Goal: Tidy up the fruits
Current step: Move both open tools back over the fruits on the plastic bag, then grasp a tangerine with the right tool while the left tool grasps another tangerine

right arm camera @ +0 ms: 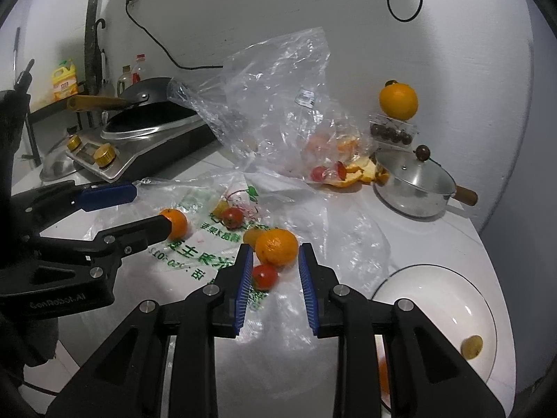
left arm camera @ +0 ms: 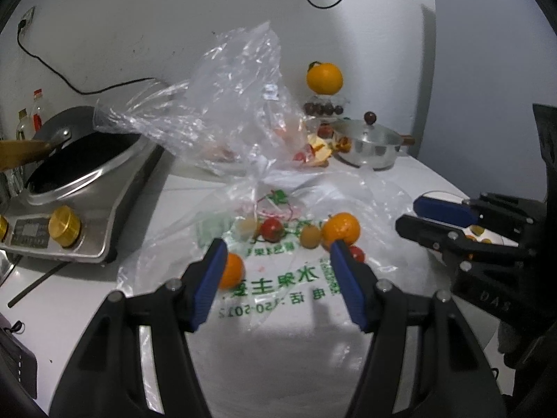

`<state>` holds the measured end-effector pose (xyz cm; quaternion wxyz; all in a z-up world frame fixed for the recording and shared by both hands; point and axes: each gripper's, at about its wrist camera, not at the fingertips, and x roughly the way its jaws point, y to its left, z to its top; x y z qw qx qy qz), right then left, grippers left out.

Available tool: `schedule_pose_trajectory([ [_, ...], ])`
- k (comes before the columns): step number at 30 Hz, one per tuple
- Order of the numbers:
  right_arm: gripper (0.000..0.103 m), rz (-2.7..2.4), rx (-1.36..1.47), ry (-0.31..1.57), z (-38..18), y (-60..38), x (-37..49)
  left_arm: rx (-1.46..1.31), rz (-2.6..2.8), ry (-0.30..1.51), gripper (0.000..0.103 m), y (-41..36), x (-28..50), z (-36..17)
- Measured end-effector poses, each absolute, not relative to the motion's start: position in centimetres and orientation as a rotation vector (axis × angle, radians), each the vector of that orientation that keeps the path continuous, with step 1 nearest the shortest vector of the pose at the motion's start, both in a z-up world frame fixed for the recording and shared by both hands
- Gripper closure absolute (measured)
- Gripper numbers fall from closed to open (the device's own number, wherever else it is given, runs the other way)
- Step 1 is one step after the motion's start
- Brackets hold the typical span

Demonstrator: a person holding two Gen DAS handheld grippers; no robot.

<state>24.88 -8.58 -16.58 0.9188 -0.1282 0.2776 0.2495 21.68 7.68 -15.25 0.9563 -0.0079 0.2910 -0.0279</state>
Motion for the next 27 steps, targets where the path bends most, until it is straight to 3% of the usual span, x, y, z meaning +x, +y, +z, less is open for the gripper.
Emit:
schedule_pose_trajectory([
  [8,0.068,0.516,-0.252,0.598,-17.0,-7.7,26.3,-0.009,-0.035,0.634,0.040,8.8,23.0,-15.9],
  [22,0.067,0.519,-0.249,0.659,-18.4,-6.1,29.2,0.041,0.010,0.729,0.040,10.6,26.4,-17.7],
  [27,0.054,0.507,-0.246,0.700,-19.1,-5.8,30.4,0.038,-0.005,0.788,0.040,10.8,27.6,-18.8],
])
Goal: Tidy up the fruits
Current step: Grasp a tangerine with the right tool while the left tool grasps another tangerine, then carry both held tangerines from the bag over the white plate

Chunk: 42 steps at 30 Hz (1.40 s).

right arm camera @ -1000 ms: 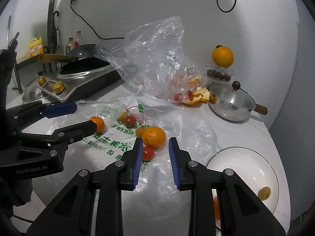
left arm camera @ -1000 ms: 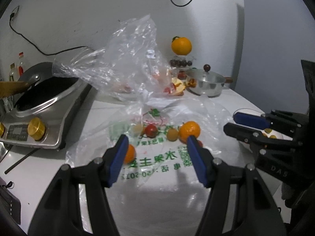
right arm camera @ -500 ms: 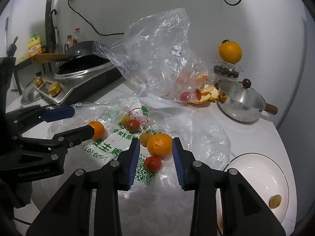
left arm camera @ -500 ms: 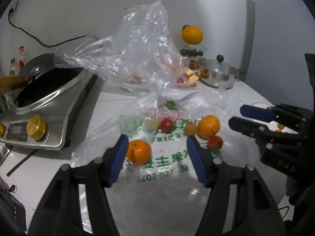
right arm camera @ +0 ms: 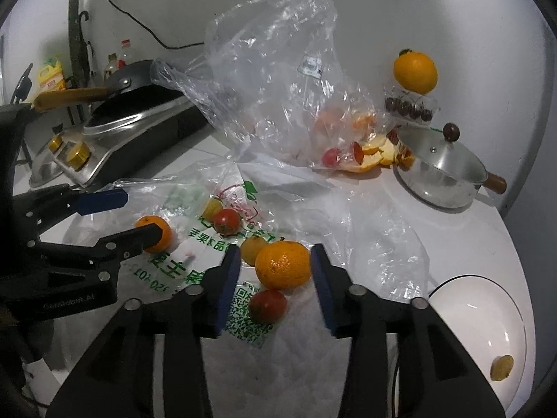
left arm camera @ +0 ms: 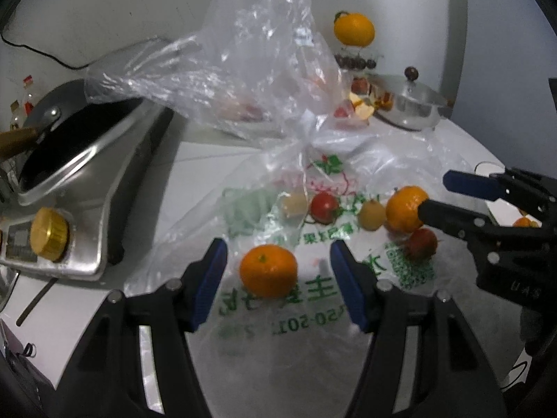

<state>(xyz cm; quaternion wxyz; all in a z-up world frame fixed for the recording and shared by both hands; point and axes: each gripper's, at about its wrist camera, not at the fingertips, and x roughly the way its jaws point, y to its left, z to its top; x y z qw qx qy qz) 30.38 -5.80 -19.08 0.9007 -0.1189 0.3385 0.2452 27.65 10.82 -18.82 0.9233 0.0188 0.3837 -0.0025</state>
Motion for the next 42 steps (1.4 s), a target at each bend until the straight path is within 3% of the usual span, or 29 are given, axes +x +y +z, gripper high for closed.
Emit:
schedule_pose_trajectory([
  [22,0.053,0.425,-0.276,0.806,-21.5,-4.4,33.5,0.076,-0.002,0.914,0.041,11.7,29.6,-21.9],
  [24,0.053,0.427,-0.278,0.820,-21.8,-4.4,33.7,0.079,-0.005,0.908,0.051,11.7,29.5,-21.9],
  [28,0.054,0.435,-0.293,0.830,-22.3,-3.9,33.5,0.083,-0.017,0.887,0.060,11.6,29.1,-21.7],
  [42,0.055,0.475,-0.287,0.741,-20.1,-4.0,30.9,0.009,-0.065,0.804,0.061,11.8,26.8,-19.6],
])
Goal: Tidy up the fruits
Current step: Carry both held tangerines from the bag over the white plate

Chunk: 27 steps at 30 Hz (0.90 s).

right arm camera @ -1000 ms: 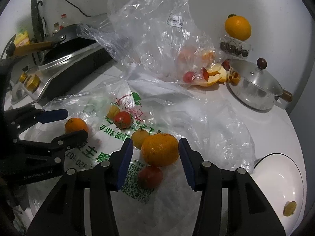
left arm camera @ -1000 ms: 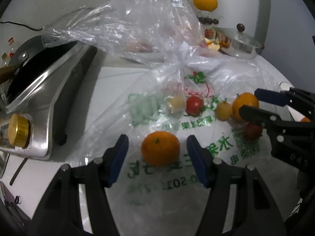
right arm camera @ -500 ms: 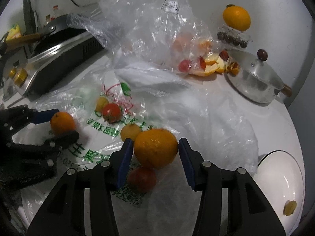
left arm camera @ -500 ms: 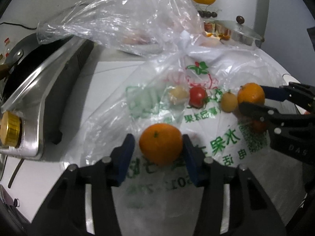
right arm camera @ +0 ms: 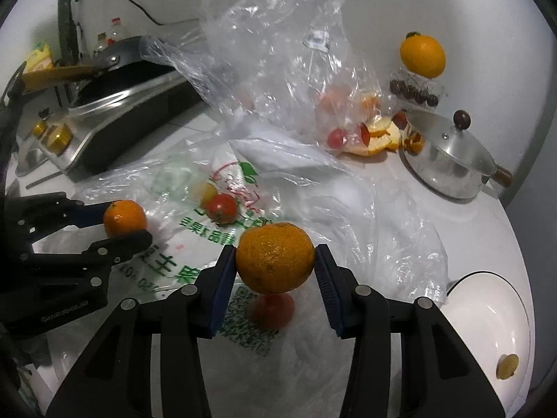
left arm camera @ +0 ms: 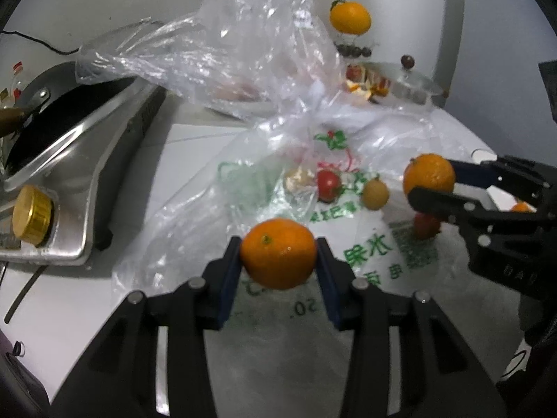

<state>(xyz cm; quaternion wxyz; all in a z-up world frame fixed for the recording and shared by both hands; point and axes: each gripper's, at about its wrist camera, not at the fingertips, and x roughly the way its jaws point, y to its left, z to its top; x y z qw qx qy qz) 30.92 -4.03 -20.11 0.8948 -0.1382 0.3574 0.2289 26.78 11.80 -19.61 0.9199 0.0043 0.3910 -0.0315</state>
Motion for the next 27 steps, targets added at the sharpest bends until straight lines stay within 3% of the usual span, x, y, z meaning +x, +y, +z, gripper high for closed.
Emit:
schedule_pose_trajectory([
  [27,0.055,0.479,-0.268,0.644,-16.9,-6.7,26.7,-0.058,-0.049,0.603,0.061,10.8,22.3,-14.8],
])
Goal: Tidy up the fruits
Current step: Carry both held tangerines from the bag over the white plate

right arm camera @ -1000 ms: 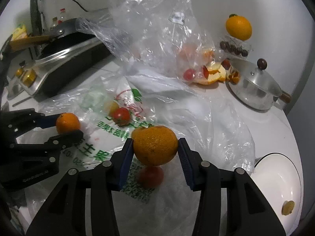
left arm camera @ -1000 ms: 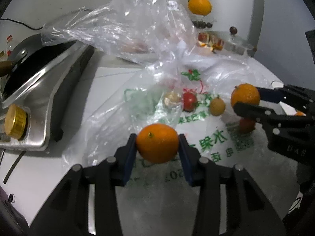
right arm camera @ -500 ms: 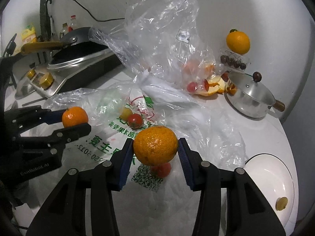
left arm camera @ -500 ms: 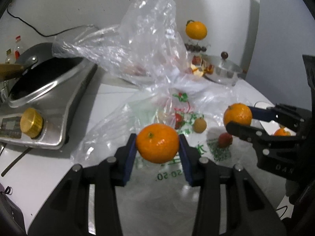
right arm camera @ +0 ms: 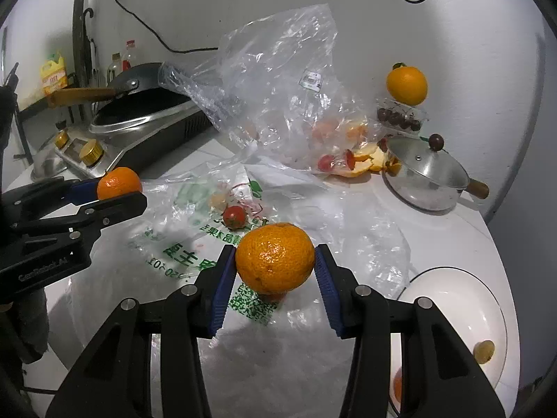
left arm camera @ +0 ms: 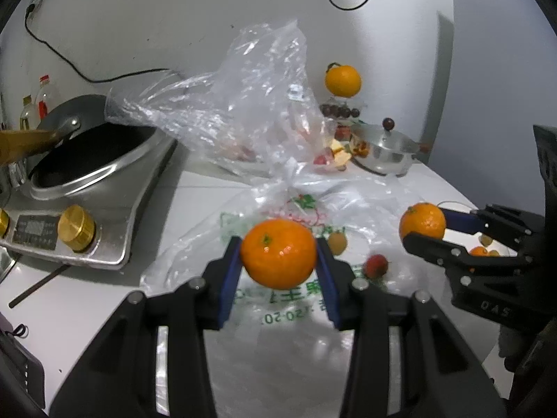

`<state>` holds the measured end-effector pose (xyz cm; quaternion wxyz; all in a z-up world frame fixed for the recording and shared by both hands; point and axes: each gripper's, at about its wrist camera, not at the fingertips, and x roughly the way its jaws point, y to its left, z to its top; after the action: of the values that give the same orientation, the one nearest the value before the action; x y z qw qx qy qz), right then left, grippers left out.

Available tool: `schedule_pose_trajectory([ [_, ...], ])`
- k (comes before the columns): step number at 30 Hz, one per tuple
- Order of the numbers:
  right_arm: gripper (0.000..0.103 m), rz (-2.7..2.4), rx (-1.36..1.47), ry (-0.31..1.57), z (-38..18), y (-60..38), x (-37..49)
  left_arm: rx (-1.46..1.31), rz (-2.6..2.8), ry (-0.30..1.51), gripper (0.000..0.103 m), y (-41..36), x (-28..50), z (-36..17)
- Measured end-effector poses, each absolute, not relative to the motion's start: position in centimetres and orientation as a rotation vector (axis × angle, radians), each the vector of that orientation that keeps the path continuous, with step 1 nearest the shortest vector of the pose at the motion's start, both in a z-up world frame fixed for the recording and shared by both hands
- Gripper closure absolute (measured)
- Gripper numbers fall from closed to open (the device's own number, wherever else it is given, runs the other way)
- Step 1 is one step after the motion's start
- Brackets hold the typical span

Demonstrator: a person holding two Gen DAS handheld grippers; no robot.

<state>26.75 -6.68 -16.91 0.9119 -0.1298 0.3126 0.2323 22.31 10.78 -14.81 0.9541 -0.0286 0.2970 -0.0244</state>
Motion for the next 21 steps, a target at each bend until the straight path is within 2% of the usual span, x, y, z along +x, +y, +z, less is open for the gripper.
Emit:
schedule_pose_trajectory([
  [21,0.055,0.452,-0.207,0.609,-16.0,-13.7,24.9,-0.008,-0.107,0.591,0.061,3.2,21.3,-13.3],
])
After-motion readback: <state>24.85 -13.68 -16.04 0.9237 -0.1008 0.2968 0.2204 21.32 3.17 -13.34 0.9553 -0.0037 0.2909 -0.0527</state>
